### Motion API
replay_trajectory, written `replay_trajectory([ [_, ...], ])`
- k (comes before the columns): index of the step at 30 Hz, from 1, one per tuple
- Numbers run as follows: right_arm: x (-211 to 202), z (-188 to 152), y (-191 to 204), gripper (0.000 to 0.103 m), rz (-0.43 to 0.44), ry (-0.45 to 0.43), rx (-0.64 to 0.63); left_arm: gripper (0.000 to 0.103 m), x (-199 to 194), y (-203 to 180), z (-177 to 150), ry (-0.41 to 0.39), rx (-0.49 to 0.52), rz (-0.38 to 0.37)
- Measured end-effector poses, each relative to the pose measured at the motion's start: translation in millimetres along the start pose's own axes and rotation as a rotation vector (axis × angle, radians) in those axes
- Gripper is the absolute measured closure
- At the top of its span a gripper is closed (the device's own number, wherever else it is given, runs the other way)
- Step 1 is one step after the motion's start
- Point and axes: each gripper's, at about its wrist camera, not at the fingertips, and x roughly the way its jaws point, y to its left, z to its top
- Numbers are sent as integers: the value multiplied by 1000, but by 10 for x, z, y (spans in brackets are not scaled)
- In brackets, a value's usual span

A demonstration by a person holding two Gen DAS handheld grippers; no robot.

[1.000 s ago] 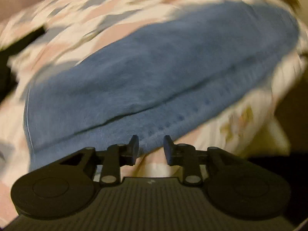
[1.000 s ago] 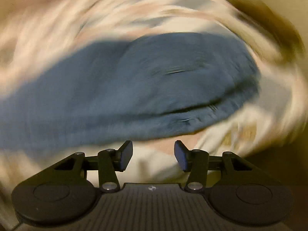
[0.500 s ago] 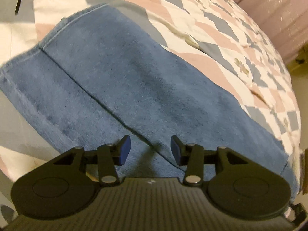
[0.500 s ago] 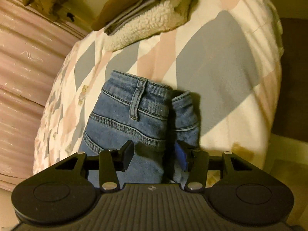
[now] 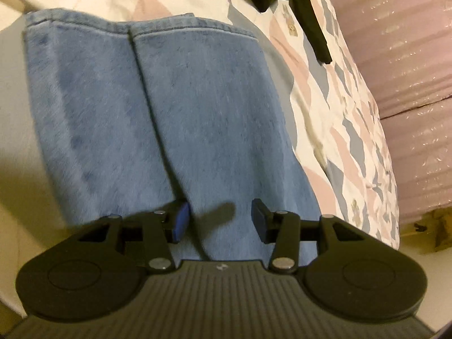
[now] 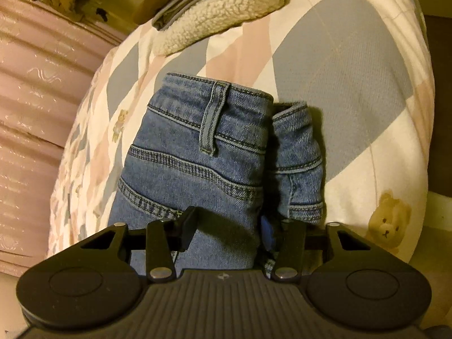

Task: Fold clothes
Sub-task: 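Lift the jeans and fold one leg onto the other with both grippers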

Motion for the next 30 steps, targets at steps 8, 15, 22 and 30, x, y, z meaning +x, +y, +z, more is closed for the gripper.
replay_trajectory([
  [8,-525,236,343,100,59,6,-143,102,-611,-369,86,-68,329,-38],
  [15,-658,151,127,99,-7,46,-202,100,-839,-265,-220,-71,553,85],
  [22,-422,5,-163,99,-69,68,-157,100,-520,-43,-463,-39,607,207],
  [30,-702,2,159,64,-262,40,-412,96,-834,-473,-612,94,866,303],
])
